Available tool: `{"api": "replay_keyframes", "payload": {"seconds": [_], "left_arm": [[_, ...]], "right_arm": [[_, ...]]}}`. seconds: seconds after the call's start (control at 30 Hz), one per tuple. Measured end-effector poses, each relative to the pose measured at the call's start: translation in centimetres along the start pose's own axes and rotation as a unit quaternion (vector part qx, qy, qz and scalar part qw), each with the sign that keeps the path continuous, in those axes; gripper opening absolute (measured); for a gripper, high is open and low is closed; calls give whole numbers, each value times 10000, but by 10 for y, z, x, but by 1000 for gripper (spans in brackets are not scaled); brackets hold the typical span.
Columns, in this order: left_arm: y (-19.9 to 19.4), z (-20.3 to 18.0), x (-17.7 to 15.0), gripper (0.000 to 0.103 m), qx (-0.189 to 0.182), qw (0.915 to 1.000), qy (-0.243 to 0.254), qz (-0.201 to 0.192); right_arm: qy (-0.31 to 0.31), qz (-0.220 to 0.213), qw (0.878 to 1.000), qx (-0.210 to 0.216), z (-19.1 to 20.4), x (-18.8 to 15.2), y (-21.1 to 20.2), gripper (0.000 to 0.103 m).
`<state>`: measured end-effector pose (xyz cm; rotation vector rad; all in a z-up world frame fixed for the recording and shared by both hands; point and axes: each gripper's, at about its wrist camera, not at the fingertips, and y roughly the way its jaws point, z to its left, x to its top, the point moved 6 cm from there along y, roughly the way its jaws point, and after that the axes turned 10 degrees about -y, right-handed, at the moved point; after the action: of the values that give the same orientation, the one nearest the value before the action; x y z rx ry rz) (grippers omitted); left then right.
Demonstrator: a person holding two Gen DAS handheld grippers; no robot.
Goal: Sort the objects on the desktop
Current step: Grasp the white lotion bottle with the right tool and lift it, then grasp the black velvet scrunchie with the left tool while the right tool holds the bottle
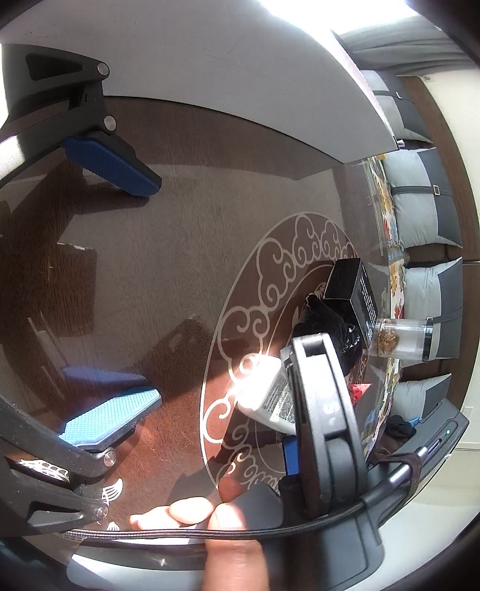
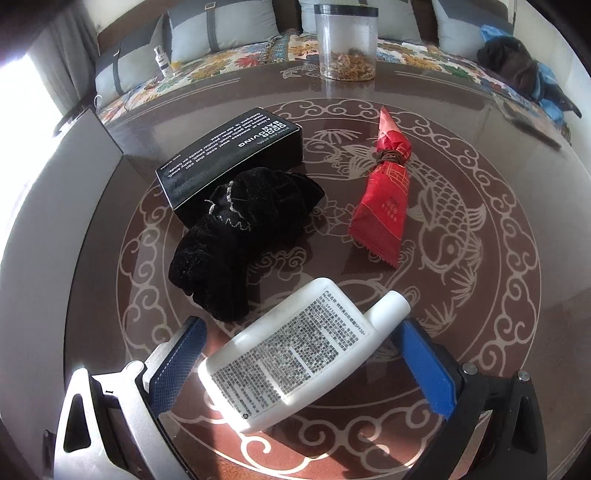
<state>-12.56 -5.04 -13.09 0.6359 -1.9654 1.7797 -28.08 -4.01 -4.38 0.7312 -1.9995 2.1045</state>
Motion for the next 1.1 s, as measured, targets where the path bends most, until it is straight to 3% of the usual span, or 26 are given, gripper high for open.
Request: {"api": "replay_keyframes", "payload": {"seconds": [0.03,0.1,0.17,0.2,0.47,0.53,0.6,0.7,0.87,0.97,1.0,1.03,1.07,1.1], "left_arm": [[0,0,0,103,0,10000,-1,-1],[0,0,0,103,-1,10000,-2,-1],[0,0,0,103,-1,10000,-2,0],[0,0,0,103,-1,10000,-2,0],[-1,0,-1,103,57,10000,-69,12],[1,-3,3,103,116,9997,-144,181],[10,-12,16,103,-59,9991,-180,374],[22,-25,50,103,-420,9975,-459,325],[50,-46,107,103,-476,9963,-658,287],[70,-58,123,103,-374,9970,-553,390],[75,-62,124,93,-397,9972,-490,414],[78,-65,124,65,-399,9975,-401,414],[81,-66,124,54,-264,9983,-316,406],[79,-66,125,36,-159,9993,-247,249]], "right_arm": [[-165,-84,9998,-54,0,-4,-2,97],[-552,-299,9977,-243,-4,-14,-11,73],[-719,-514,9960,-113,-13,-23,-19,55],[-800,-553,9952,-81,-18,-27,-22,52],[-1060,-766,9914,0,-77,-89,-53,52],[-1033,-819,9913,-6,-94,-106,-61,52],[-1006,-905,9908,-13,-104,-122,-68,52],[-1006,-1029,9896,-12,-112,-133,-74,52],[-941,-1157,9888,-16,-114,-140,-77,52],[-906,-1264,9878,-32,-114,-142,-78,52],[-901,-1269,9878,-40,-114,-142,-78,52],[-898,-1273,9878,-41,-114,-142,-78,52],[-895,-1275,9878,-38,-114,-142,-78,52],[-895,-1279,9877,-42,-114,-142,-78,52]]}}
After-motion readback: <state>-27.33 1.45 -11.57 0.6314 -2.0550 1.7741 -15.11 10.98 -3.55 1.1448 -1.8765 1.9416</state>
